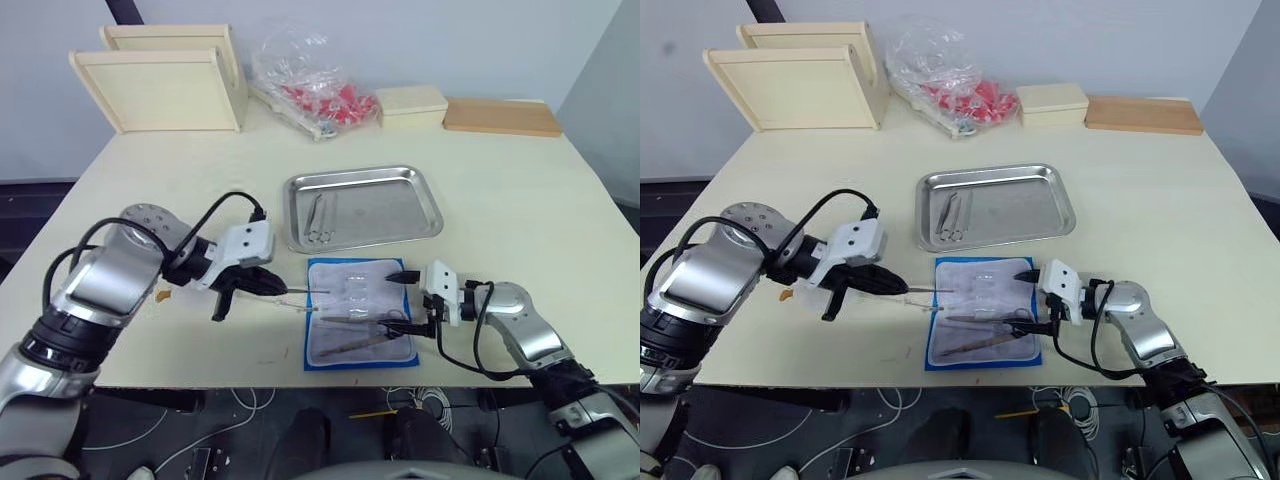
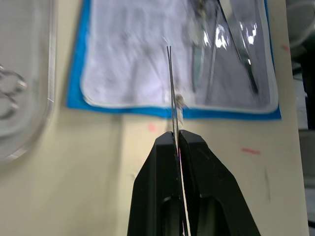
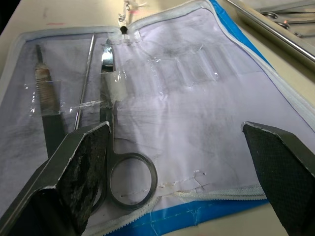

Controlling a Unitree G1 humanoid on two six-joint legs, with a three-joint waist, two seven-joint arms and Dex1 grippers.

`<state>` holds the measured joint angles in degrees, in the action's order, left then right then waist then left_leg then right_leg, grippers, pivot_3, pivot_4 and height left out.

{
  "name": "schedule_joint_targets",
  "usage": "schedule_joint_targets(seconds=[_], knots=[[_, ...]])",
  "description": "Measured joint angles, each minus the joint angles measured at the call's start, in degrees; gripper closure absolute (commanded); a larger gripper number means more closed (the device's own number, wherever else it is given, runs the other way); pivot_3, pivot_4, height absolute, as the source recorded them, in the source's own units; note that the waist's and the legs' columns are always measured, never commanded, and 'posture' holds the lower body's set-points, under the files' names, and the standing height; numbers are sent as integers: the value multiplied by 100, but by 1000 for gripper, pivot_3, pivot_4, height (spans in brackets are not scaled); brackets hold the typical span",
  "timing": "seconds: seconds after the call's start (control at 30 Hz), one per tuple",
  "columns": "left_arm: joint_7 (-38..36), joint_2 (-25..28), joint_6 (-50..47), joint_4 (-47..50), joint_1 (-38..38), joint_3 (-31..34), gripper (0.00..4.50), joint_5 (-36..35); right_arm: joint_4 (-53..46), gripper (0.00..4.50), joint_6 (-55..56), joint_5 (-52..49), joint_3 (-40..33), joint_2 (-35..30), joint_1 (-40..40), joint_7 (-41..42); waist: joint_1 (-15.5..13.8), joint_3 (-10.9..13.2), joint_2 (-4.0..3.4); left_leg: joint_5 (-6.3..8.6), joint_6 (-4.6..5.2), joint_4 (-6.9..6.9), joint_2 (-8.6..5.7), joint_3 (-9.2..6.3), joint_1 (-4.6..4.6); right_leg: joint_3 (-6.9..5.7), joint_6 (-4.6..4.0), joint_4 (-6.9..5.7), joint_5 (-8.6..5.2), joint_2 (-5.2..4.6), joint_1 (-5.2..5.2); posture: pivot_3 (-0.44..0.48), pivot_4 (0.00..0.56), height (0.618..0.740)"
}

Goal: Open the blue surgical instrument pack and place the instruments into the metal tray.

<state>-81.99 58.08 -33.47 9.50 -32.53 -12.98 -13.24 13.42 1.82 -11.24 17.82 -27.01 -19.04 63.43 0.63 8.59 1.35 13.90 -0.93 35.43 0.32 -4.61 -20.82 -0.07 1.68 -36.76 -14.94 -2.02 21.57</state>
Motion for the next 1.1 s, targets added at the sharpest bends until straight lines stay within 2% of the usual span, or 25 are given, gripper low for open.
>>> schedule_joint_targets(seconds=[0.2,0.43,0.67,0.73,0.8,0.83,1.1], knots=[[562,-480,-275,-229,-335,119,4488,-50,241,0,278,-105,-83,-9,-18,347,25,6,7,1,1,-1,-1,1,0,1,19,0,11,3,0,0,150,740],[1610,-1371,-737,-476,-584,181,4488,-48,533,0,513,-150,-86,1,-149,614,20,11,10,1,1,0,-2,1,0,3,21,-1,12,4,0,0,150,740],[3322,-2595,-1308,-699,-922,413,4488,106,658,0,613,-150,-88,17,-209,689,14,14,17,0,0,6,-5,1,2,6,24,-5,14,1,-4,0,150,740],[4007,-3059,-1441,-815,-995,503,4488,245,678,0,644,-149,-82,30,-218,688,16,14,18,0,0,6,-5,1,3,6,23,-7,14,2,-4,0,150,740],[4362,-3285,-1517,-885,-997,573,4488,305,679,0,669,-149,-81,38,-211,686,18,13,16,0,0,6,-5,2,4,8,23,-8,14,1,-3,0,150,740],[4836,-3635,-1531,-1019,-998,679,4488,404,703,0,720,-149,-83,27,-212,688,15,13,16,0,0,7,-5,2,5,8,23,-8,14,0,-4,0,150,740],[6615,-4697,-1398,-1810,-1066,807,4488,923,748,0,783,-149,-78,51,-219,634,15,11,20,0,-2,13,-6,4,7,9,26,-12,18,-1,-7,0,150,740]])
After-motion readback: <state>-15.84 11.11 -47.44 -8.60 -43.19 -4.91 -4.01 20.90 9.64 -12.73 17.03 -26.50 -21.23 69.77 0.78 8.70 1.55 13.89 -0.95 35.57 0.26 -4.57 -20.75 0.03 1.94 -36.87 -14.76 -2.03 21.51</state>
